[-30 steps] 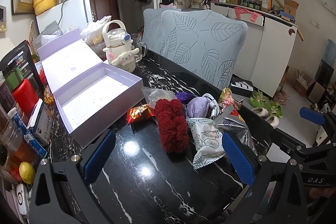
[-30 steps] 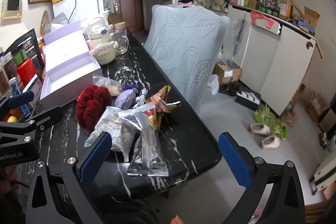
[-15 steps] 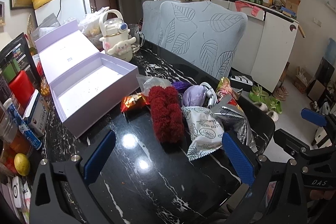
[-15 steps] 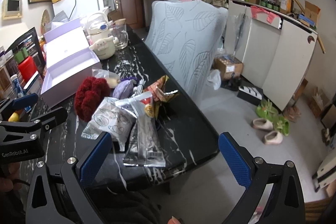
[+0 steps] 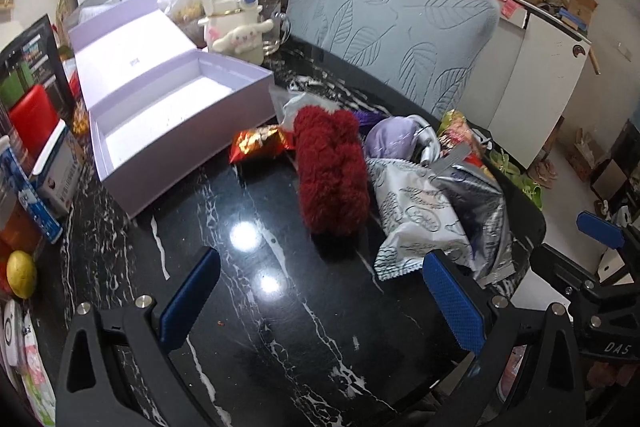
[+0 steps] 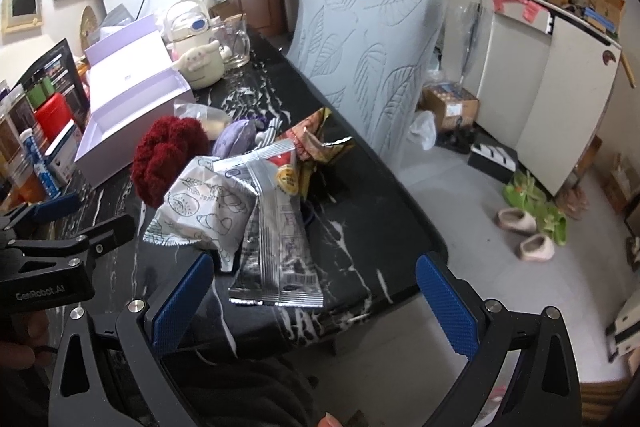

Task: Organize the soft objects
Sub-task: 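Grasp the red fuzzy plush with the left gripper while the right grasps the silver packet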

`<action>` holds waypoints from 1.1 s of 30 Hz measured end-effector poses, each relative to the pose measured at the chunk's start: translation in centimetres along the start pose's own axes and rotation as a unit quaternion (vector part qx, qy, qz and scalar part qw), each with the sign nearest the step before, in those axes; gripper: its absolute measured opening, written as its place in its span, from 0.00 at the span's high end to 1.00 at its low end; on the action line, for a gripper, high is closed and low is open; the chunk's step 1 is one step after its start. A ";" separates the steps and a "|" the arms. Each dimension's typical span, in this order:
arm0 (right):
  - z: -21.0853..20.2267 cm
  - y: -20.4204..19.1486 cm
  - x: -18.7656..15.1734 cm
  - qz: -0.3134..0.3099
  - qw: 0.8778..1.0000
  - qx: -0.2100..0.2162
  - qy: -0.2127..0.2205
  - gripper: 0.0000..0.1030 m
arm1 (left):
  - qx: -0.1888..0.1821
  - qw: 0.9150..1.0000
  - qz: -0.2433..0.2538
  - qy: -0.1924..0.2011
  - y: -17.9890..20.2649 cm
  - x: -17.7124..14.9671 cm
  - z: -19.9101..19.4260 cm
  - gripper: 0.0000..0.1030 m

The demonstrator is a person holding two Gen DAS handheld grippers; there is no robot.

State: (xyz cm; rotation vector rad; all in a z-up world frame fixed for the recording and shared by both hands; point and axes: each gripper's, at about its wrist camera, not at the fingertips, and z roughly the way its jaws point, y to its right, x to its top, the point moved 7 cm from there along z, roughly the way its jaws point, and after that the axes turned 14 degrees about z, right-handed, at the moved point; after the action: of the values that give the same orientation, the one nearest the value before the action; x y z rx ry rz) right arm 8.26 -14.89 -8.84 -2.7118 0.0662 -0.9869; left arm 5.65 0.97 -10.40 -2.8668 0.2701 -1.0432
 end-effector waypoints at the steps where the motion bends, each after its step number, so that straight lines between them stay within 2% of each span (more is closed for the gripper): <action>1: 0.4 -0.1 0.0 0.000 1.000 0.004 -0.003 0.00 | 0.001 1.000 -0.003 -0.002 -0.2 0.0 0.2 0.00; 14: 4.1 0.1 1.0 0.013 0.999 0.019 -0.036 0.03 | 0.016 1.000 -0.014 -0.018 -2.4 1.8 3.0 0.00; 22: 6.0 0.3 1.7 0.024 0.998 0.024 -0.059 0.06 | 0.025 0.999 0.003 -0.020 -3.0 3.8 5.0 0.00; 30: 7.3 0.3 1.4 0.029 0.995 0.039 -0.084 0.19 | 0.010 0.999 0.009 -0.036 -2.7 4.7 7.5 0.00; 33: 7.5 0.2 1.4 0.021 0.996 0.038 -0.080 0.24 | 0.003 0.999 0.008 -0.044 -2.5 4.8 8.5 0.00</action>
State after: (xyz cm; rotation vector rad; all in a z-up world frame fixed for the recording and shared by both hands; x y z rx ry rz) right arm 14.14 -13.65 -13.50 -2.6983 0.0538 -0.7414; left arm 15.05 2.66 -13.54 -2.8910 0.2842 -0.9110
